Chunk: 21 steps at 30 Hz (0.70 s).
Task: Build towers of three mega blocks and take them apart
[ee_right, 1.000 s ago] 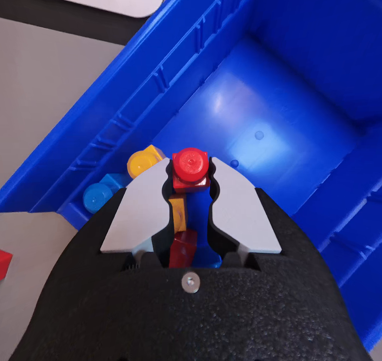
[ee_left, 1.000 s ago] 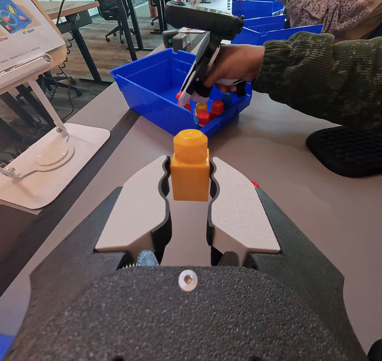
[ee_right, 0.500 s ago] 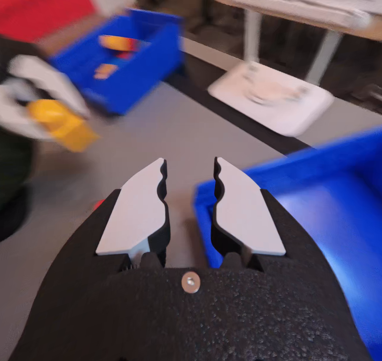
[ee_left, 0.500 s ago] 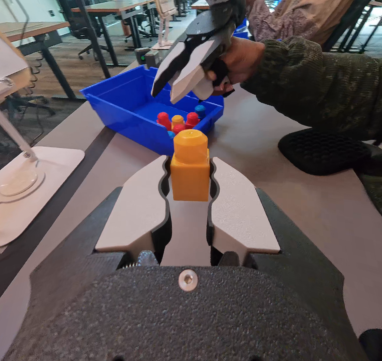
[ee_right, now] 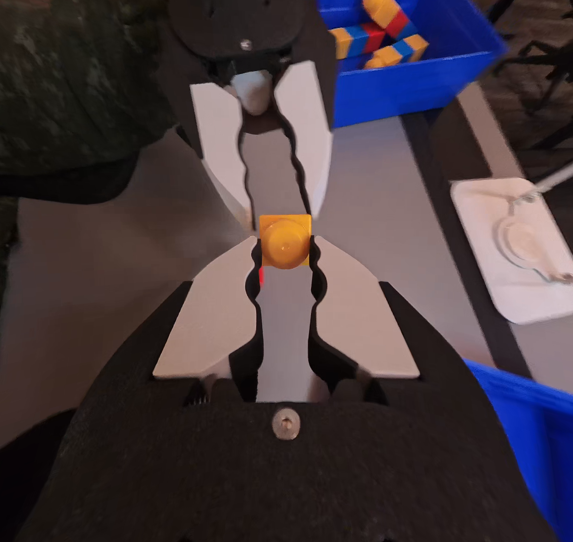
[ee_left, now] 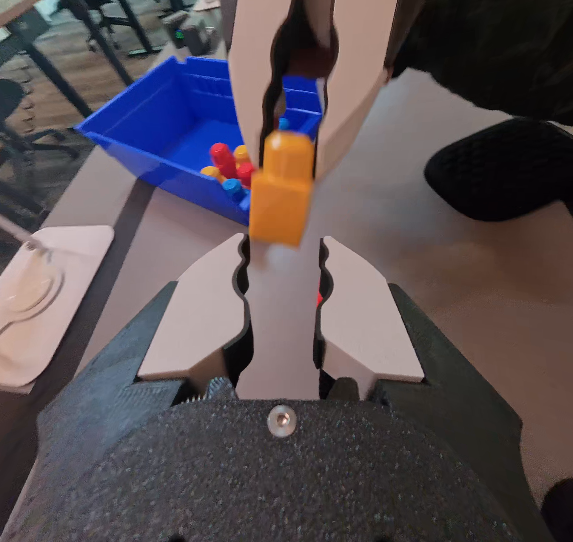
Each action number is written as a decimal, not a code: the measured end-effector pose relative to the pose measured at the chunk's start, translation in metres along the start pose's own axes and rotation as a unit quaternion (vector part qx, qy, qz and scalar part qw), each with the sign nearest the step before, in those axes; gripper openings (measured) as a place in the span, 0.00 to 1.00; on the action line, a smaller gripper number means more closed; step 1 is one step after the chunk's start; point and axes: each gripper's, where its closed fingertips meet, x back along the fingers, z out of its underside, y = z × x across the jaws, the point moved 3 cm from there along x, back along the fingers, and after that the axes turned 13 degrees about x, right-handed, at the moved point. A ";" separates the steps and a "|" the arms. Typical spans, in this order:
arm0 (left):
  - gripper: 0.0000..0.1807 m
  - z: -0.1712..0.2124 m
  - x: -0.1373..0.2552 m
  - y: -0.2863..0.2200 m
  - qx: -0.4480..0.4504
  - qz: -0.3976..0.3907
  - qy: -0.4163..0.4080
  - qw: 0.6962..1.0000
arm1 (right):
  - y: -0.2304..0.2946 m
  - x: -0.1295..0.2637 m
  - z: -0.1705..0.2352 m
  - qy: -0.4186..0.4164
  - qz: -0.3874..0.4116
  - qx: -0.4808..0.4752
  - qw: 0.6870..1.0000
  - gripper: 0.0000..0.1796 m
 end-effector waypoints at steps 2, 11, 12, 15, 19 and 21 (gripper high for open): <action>0.24 -0.002 0.011 0.013 0.031 -0.011 -0.036 0.999 | -0.031 0.026 0.012 0.044 0.065 -0.029 0.996 0.16; 0.11 -0.014 0.040 0.034 0.068 -0.032 -0.137 0.988 | -0.104 0.090 0.191 0.401 0.128 -0.203 0.884 0.17; 0.11 -0.013 0.040 0.035 0.066 -0.035 -0.136 0.988 | -0.102 0.089 0.201 0.406 0.120 -0.229 0.877 0.17; 0.11 -0.014 0.042 0.037 0.068 -0.037 -0.147 0.986 | -0.096 0.080 0.217 0.390 0.106 -0.301 0.864 0.17; 0.08 -0.028 0.058 0.038 0.072 -0.039 -0.200 0.976 | -0.087 0.068 0.228 0.389 0.094 -0.360 0.843 0.17; 0.07 -0.038 0.072 0.041 0.076 -0.051 -0.244 0.966 | -0.082 0.061 0.231 0.387 0.090 -0.378 0.836 0.17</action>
